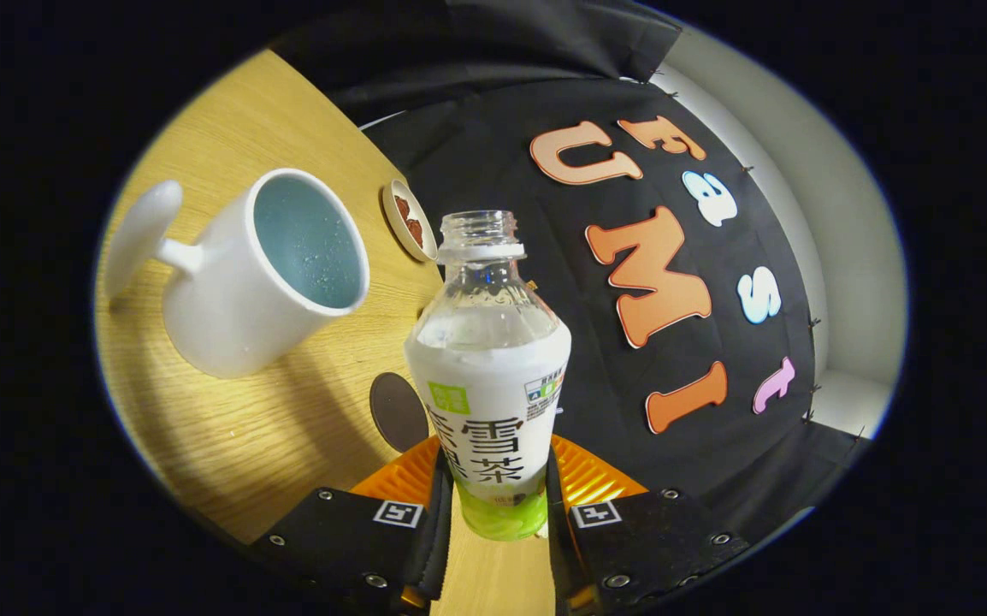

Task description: Take the bottle from table, then pour the juice into the cup, finally place the bottle on the coaster

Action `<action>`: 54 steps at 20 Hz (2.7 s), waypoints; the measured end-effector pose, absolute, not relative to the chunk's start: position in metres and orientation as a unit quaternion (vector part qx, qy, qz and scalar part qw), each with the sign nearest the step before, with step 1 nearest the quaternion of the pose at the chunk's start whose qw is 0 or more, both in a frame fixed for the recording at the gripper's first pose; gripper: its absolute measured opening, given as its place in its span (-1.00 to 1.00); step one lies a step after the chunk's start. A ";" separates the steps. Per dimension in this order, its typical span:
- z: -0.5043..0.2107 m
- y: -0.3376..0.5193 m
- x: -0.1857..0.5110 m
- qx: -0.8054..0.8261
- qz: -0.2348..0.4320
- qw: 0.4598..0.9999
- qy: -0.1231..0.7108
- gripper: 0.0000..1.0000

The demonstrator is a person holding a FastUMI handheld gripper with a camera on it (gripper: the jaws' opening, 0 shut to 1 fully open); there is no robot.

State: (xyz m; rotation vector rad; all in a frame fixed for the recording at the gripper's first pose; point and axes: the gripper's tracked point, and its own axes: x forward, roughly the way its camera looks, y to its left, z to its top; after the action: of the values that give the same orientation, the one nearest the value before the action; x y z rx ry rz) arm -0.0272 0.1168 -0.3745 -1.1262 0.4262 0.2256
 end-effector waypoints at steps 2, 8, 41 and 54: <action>-0.377 0.117 -0.025 -0.548 0.104 0.807 0.193 -0.03; -0.375 0.118 -0.020 -0.597 0.106 0.776 0.172 -0.03; -0.341 0.130 -0.002 -0.702 0.106 0.700 0.075 0.00; -0.324 0.129 0.004 -0.728 0.100 0.677 0.043 -0.01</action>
State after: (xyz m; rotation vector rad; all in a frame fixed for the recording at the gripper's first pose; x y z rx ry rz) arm 0.0041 0.1292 -0.3239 -1.6350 0.0956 0.2247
